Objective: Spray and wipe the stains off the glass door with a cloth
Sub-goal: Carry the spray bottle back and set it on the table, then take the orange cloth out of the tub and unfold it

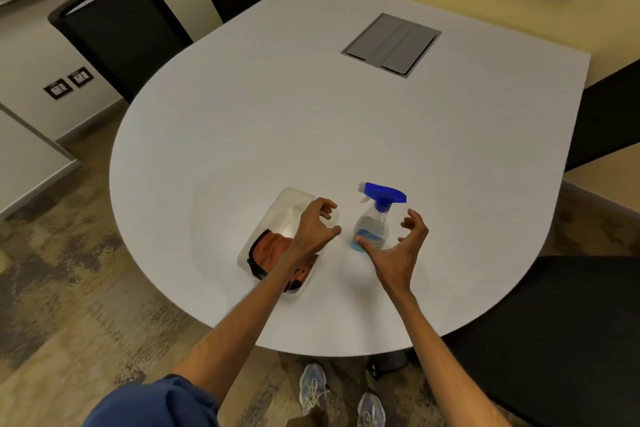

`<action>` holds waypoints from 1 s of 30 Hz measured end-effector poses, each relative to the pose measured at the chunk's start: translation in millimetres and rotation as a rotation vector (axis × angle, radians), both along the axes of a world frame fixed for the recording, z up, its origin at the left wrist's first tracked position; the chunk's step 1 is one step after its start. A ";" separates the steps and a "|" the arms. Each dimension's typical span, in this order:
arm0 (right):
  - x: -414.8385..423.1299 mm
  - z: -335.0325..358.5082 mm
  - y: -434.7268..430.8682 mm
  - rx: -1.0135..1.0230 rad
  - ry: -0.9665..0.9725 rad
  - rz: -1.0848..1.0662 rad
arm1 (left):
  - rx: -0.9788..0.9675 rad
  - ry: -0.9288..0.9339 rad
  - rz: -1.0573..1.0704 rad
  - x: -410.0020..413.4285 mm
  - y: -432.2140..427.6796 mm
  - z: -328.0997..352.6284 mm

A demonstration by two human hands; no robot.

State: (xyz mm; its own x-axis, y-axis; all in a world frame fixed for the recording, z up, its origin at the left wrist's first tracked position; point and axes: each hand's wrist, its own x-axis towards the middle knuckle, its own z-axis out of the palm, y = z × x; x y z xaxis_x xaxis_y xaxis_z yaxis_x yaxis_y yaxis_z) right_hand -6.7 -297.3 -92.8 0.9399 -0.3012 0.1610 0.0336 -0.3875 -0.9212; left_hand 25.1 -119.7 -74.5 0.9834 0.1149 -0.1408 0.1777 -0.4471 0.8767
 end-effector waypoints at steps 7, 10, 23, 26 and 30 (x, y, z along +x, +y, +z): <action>-20.3 -4.3 32.9 -0.016 -0.060 0.027 | 0.015 -0.032 0.005 -14.4 31.4 -5.3; -20.5 -4.2 54.7 -0.019 -0.077 0.096 | 0.066 -0.011 0.024 -18.4 51.2 -6.3; 5.7 -14.9 125.6 -0.397 0.298 0.559 | 1.090 0.212 -0.462 -28.9 107.7 -25.8; 9.7 -20.7 132.1 -0.671 0.351 0.640 | 1.193 0.195 -0.498 -35.5 117.0 -32.4; 12.5 -28.0 137.9 -0.945 0.393 0.630 | 1.246 0.123 -0.524 -39.5 126.0 -36.2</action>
State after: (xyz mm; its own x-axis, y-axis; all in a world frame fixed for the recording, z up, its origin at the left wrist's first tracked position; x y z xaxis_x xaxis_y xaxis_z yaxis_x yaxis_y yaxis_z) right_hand 5.8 -159.3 -120.8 0.9139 0.3116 -0.2602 0.2403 -0.9319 -0.2718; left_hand -14.4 6.3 -110.7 0.9393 -0.1515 -0.3080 -0.2095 -0.9638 -0.1650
